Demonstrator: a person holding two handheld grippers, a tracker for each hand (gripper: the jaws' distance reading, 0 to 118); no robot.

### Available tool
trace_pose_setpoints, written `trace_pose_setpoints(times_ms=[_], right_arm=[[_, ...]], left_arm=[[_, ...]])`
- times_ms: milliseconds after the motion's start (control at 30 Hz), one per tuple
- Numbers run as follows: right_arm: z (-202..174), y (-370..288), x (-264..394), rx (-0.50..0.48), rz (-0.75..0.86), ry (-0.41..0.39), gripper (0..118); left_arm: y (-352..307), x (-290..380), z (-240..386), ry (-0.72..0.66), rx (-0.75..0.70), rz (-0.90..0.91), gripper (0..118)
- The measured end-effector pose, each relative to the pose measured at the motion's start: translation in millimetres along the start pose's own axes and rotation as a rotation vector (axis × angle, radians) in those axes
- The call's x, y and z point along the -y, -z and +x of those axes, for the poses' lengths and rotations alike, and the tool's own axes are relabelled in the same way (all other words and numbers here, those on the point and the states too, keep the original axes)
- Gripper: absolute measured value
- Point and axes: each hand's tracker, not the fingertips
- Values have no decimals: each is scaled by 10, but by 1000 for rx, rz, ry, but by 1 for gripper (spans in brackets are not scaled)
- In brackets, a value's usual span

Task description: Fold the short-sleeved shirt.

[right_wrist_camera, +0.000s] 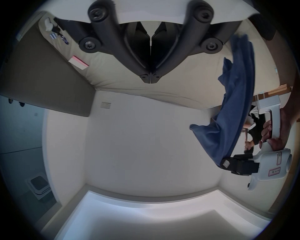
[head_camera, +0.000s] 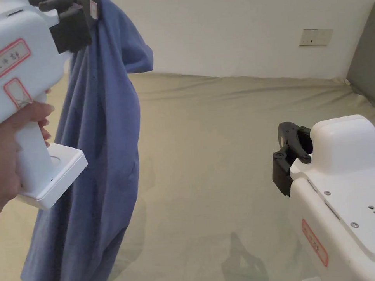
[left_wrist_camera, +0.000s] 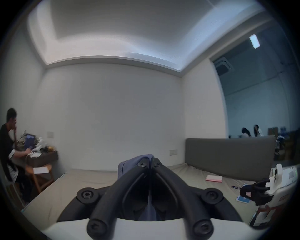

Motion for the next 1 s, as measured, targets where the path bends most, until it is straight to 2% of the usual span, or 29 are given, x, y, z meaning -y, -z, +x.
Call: trace_pose_setpoints(times_ms=[133, 367, 567, 667, 733, 767, 833, 867, 900, 1000], right_arm=[[326, -74, 86, 85, -24, -1, 1], [802, -26, 442, 187, -113, 0, 1], [1081, 134, 887, 231, -231, 13, 1], [1161, 230, 1067, 224, -285, 28, 1], [1173, 282, 1142, 213, -312, 32, 1], [1170, 309, 1167, 205, -322, 29, 1], [1144, 351, 1191, 188, -337, 21, 1], [1121, 374, 1187, 178, -341, 16, 1], [1098, 392, 1173, 169, -342, 12, 1], [997, 432, 1068, 134, -326, -9, 1]], left_arm=[[656, 353, 495, 37, 113, -129, 0], [1734, 2045, 1288, 84, 187, -514, 0], [1983, 3463, 1686, 164, 190, -826, 0], [1913, 3830, 1738, 188, 156, -906, 2], [1864, 3913, 1680, 148, 148, -912, 17], [1806, 3870, 1637, 117, 138, -913, 43], [1743, 3777, 1498, 64, 126, -904, 105], [1690, 3692, 1417, 45, 109, -881, 116], [1619, 3513, 1331, 32, 90, -770, 112], [1386, 3078, 1001, -8, 32, -729, 112]])
